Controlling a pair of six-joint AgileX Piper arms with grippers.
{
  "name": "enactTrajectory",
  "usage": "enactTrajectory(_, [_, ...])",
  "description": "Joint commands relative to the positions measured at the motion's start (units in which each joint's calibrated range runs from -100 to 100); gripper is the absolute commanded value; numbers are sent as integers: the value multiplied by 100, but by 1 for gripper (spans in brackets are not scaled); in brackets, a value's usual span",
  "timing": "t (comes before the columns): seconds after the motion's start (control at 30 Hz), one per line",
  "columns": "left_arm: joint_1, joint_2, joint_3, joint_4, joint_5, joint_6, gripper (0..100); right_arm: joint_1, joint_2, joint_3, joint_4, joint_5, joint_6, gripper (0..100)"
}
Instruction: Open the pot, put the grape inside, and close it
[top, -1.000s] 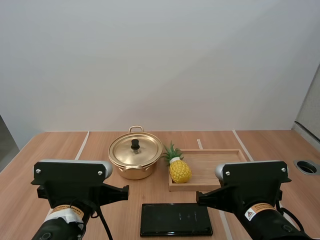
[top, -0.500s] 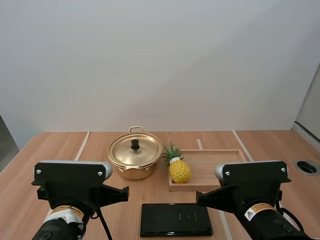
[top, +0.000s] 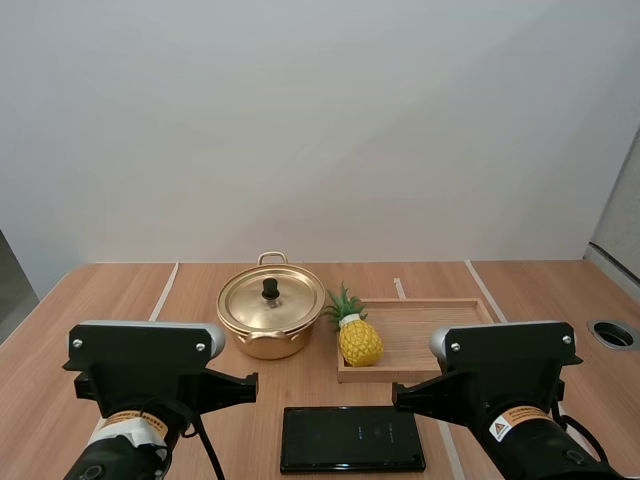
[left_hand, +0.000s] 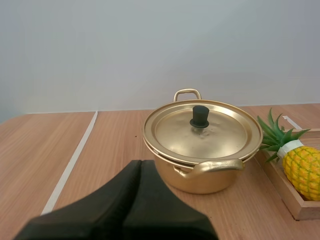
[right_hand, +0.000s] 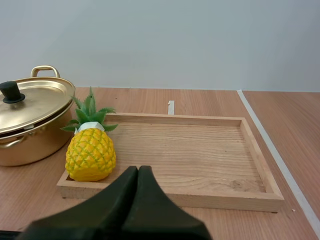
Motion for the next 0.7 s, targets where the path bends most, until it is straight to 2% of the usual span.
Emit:
enactTrajectory(0.0, [-32, -29, 8, 63, -59, 0, 0, 13, -35, 20, 16, -119, 10, 0])
enactTrajectory(0.27, [-32, -29, 8, 63, -127, 0, 0, 12, -35, 20, 408, -231, 10, 0])
enactTrajectory(0.67, [-32, -29, 8, 63, -127, 0, 0, 12, -35, 20, 408, -249, 10, 0])
